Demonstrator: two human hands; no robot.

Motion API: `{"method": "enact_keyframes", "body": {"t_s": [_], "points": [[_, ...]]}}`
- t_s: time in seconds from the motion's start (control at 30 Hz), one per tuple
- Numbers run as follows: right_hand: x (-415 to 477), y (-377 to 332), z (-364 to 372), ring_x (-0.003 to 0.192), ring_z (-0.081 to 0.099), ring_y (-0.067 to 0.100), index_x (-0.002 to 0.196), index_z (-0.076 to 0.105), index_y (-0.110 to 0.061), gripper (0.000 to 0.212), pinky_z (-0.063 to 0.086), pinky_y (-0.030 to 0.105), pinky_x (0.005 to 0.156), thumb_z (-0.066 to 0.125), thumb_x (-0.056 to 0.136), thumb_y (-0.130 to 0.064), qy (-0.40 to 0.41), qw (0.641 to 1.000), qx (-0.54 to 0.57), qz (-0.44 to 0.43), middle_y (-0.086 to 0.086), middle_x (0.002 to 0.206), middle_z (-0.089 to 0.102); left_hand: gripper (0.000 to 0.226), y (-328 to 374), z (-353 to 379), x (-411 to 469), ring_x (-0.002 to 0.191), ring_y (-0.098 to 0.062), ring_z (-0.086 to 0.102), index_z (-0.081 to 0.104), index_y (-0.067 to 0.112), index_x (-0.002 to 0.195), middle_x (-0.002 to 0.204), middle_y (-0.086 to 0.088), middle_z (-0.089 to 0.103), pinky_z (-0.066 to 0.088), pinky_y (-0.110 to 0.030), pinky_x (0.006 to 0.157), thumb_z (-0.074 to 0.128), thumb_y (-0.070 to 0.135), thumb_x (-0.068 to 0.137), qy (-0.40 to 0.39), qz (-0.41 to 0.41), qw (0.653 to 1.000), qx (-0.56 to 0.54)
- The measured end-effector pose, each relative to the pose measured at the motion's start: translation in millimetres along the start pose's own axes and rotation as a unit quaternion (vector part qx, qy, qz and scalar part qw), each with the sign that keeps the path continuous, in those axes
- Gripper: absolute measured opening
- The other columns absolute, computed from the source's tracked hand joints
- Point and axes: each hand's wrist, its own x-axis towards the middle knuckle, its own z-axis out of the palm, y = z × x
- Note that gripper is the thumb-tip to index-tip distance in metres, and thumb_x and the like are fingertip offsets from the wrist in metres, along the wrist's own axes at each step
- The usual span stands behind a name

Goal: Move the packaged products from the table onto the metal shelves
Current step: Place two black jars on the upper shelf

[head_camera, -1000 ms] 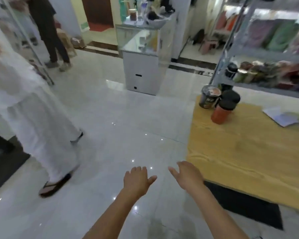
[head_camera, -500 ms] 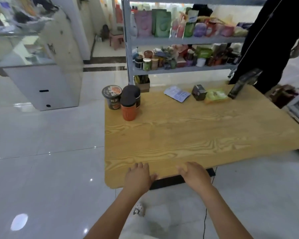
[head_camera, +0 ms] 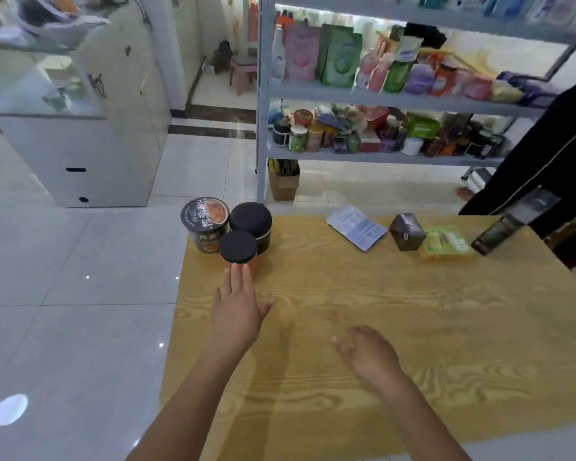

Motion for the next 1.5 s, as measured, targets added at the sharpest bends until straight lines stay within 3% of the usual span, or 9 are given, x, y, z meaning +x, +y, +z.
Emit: {"method": "enact_keyframes", "body": {"t_s": [0.2,0.47,0.57,0.67,0.77,0.93,1.13,1.3,1.5], "points": [[79.1,-10.2,-43.8,0.137,0.033,0.021,0.144,0.039,-0.015,0.059,0.030,0.030,0.109,0.036,0.098,-0.052,-0.009,1.000,0.002,-0.018,0.004,0.149,0.038,0.096,-3.0,-1.2,85.9,0.148,-0.025,-0.007,-0.011,0.007,0.151,0.160,-0.008,-0.013,0.001,-0.040,0.118,0.039,0.063,0.091,0.087,-0.018,0.996,-0.020],[150.6,-51.8,-60.2,0.141,0.027,0.022,0.147,0.031,-0.014,0.062,0.027,0.033,0.112,0.039,0.098,-0.050,-0.057,0.994,-0.035,-0.087,0.006,0.153,0.032,0.099,-13.2,36.5,114.5,0.148,-0.026,-0.005,-0.011,0.009,0.148,0.160,-0.010,-0.008,0.004,-0.042,0.118,0.049,0.059,0.089,0.062,-0.041,0.997,-0.006],[176.2,-79.2,-75.9,0.140,0.029,0.022,0.148,0.028,-0.014,0.064,0.029,0.034,0.112,0.048,0.096,-0.045,-0.029,0.989,-0.028,-0.140,0.006,0.152,0.032,0.100,-12.4,38.2,113.6,0.148,-0.027,0.006,-0.002,0.007,0.149,0.159,-0.012,0.004,0.012,-0.043,0.118,0.056,0.057,0.085,0.096,-0.057,0.994,0.020],[204.4,-110.6,-91.9,0.143,0.025,0.022,0.151,0.022,-0.016,0.076,0.027,0.036,0.114,0.058,0.090,-0.045,0.003,0.979,-0.028,-0.204,0.005,0.156,0.026,0.100,-7.0,32.2,114.9,0.148,-0.031,0.005,0.000,0.003,0.151,0.159,-0.017,0.001,0.008,-0.044,0.118,0.057,0.054,0.087,0.053,-0.070,0.995,0.056],[233.5,-145.1,-105.0,0.146,0.014,0.024,0.153,0.009,-0.022,0.098,0.024,0.040,0.115,0.069,0.081,-0.047,0.030,0.966,-0.029,-0.255,0.006,0.160,0.011,0.104,-5.3,28.4,118.6,0.124,-0.039,0.049,0.046,-0.001,0.136,0.139,-0.024,0.046,0.042,-0.047,0.101,0.084,0.053,0.055,0.053,-0.105,0.992,0.039],[267.3,-181.7,-107.5,0.147,-0.002,0.027,0.151,-0.008,-0.034,0.117,0.012,0.045,0.119,0.076,0.071,-0.051,0.030,0.940,-0.045,-0.336,0.005,0.160,-0.011,0.097,-6.2,39.1,121.7,0.113,-0.037,0.044,0.045,0.005,0.133,0.129,-0.021,0.049,0.047,-0.045,0.090,0.084,0.046,0.054,0.105,-0.109,0.988,0.021],[275.4,-169.3,-83.7,0.138,0.023,0.026,0.149,0.011,-0.035,0.118,0.036,0.040,0.106,0.084,0.058,-0.047,0.012,0.941,0.040,-0.337,0.000,0.153,0.009,0.092,-8.3,42.3,127.9,0.115,-0.043,0.049,0.036,0.008,0.135,0.129,-0.024,0.047,0.046,-0.047,0.091,0.080,0.038,0.060,0.113,-0.105,0.988,-0.005],[258.0,-149.5,-76.1,0.131,0.029,0.023,0.146,0.015,-0.038,0.116,0.046,0.039,0.091,0.084,0.055,-0.049,0.028,0.946,0.040,-0.320,-0.003,0.149,0.013,0.093,-11.1,38.2,128.7,0.103,-0.039,0.048,0.040,0.010,0.132,0.120,-0.020,0.050,0.050,-0.042,0.072,0.079,0.041,0.055,0.076,-0.120,0.990,-0.020],[208.2,-103.8,-52.7,0.130,0.033,0.030,0.147,0.010,-0.030,0.116,0.037,0.042,0.106,0.082,0.059,-0.052,0.060,0.959,0.001,-0.276,0.006,0.147,0.015,0.086,-10.7,40.7,112.2,0.108,-0.036,0.039,0.033,0.015,0.132,0.123,-0.016,0.044,0.047,-0.042,0.069,0.074,0.044,0.063,0.064,-0.120,0.991,-0.014]]}}
